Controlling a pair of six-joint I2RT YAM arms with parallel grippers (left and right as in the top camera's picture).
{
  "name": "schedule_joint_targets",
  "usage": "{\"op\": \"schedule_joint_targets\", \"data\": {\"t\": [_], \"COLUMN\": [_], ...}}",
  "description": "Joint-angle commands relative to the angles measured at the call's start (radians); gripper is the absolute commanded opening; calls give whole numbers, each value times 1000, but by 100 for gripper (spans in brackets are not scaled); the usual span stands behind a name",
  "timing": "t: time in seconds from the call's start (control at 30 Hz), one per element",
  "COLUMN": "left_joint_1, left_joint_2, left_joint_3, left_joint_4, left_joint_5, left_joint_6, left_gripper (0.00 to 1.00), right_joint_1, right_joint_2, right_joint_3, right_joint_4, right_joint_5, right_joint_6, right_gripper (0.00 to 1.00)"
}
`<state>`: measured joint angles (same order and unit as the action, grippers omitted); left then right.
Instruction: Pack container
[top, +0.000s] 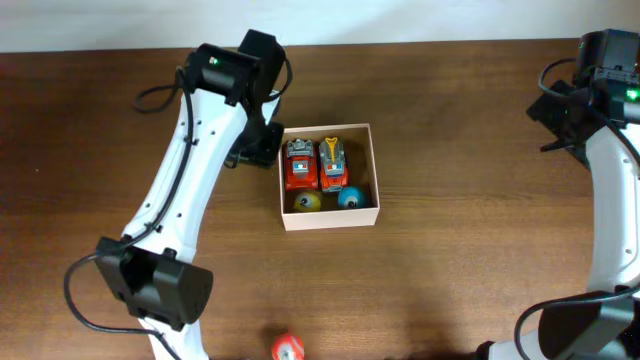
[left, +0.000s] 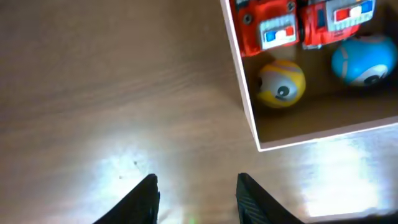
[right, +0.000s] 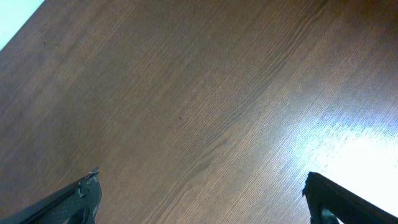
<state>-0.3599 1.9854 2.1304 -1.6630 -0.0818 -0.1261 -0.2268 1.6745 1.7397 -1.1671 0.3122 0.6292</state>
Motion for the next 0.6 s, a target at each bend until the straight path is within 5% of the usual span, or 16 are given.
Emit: {"op": "schedule_joint_targets", "data": {"t": [0.0, 0.57], "left_joint_1": [-25, -166], "left_joint_2": [-47, -367], "left_joint_3": [-64, -623], "left_joint_4": [-6, 283], "left_joint_5": [-21, -34], "left_joint_6": [-47, -72], "left_gripper": [42, 48], "right_joint_1": [-3, -3], "right_joint_2": [-17, -17], "right_joint_3": [18, 18], "right_joint_4": [0, 0], "right_joint_5": [2, 2], "right_joint_6": [7, 7], "right_gripper": [99, 99]}}
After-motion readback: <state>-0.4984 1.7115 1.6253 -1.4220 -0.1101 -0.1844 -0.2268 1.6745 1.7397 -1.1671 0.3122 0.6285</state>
